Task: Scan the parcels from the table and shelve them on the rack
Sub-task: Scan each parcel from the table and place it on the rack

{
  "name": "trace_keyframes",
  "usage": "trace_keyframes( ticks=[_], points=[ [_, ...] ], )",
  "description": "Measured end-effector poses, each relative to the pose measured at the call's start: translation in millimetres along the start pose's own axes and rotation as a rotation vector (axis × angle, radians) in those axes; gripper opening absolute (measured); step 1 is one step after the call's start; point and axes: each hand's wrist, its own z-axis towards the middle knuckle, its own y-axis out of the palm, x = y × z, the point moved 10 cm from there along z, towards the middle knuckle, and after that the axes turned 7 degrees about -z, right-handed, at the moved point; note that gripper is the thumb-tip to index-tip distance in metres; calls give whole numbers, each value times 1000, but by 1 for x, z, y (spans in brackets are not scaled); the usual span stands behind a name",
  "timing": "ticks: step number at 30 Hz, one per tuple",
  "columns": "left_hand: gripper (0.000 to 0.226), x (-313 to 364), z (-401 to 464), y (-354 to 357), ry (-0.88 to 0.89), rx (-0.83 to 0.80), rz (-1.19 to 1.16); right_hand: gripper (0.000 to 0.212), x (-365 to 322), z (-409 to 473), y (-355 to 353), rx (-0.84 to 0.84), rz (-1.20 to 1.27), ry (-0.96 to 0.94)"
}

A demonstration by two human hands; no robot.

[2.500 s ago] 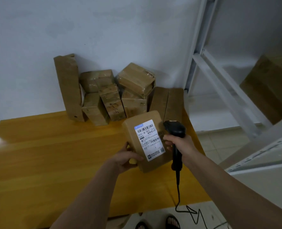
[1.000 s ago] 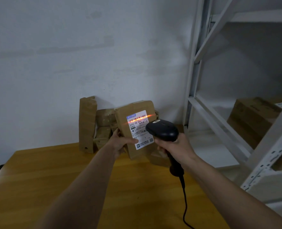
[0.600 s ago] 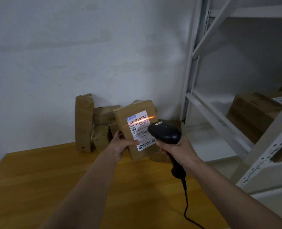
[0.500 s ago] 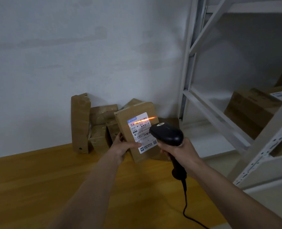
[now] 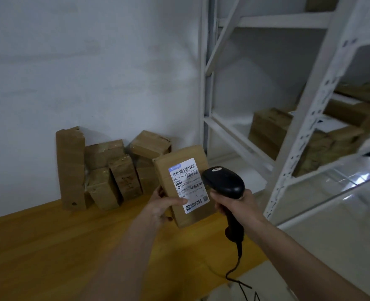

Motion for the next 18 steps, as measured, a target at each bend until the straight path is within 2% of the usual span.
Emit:
trace_keyframes(
  ticks=[8, 12, 15, 18],
  points=[
    [102, -72, -66, 127, -130, -176, 72, 15, 45, -92, -129, 219, 90, 67],
    [86, -105, -108, 181, -185, -205, 93, 17, 71, -142, -193, 353, 125, 89],
    [75, -127, -136, 207, -237, -198, 9, 25, 85, -178, -232, 422, 146, 93],
    [75, -146, -161, 232, -232, -221, 57, 23, 97, -210, -266, 476, 173, 86]
  ],
)
